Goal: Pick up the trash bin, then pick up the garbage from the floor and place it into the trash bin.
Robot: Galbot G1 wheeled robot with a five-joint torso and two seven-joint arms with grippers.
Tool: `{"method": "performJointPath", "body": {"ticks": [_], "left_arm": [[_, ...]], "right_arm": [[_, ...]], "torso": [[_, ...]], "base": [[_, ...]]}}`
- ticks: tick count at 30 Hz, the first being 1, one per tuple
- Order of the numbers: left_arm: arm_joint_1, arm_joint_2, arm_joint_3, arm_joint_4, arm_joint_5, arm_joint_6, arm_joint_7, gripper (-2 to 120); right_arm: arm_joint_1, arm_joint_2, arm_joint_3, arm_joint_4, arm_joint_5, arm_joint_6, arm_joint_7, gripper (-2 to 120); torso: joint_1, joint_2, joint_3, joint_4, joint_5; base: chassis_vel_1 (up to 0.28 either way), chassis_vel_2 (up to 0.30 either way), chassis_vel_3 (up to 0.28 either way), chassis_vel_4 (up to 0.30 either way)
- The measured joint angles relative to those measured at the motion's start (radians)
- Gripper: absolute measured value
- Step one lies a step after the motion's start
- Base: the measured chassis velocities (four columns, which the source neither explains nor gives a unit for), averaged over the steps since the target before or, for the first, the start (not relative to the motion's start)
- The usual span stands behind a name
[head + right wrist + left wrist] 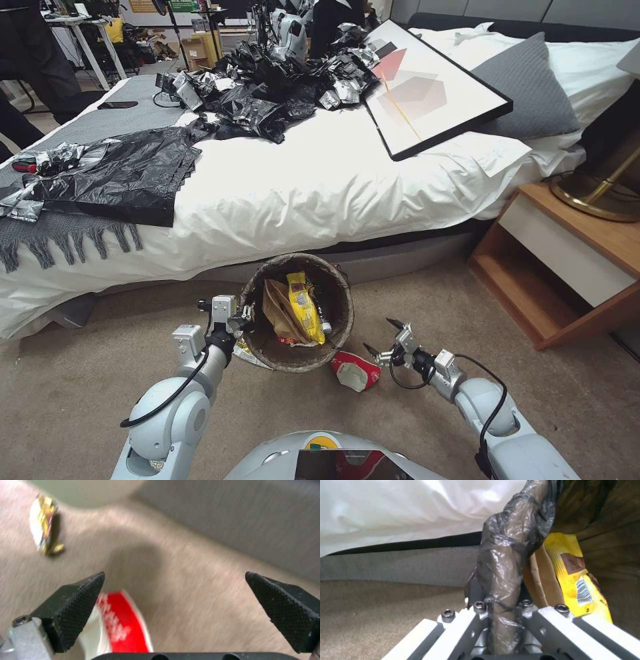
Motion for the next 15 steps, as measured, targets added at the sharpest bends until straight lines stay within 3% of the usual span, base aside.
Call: {"method": "performJointPath", "body": {"ticks": [8, 15], "left_arm": [[0.004, -0.001, 0.001, 0.0, 0.006, 0.0, 0.0, 0], [0.006, -0.001, 0.007, 0.001, 0.01, 0.0, 0.001, 0]], "right_arm": [[0.046, 0.039, 0.006, -0.15, -0.019, 0.039, -0.187, 100], [0.063, 0.071, 0.009, -0.204, -0.025, 0.064, -0.254, 100]], "torso": [[0.0, 0.0, 0.0, 0.0, -0.0001], [0.0, 0.0, 0.0, -0.0001, -0.0002]], "base": [[0.0, 0.0, 0.0, 0.0], [0.0, 0.0, 0.0, 0.0]]}}
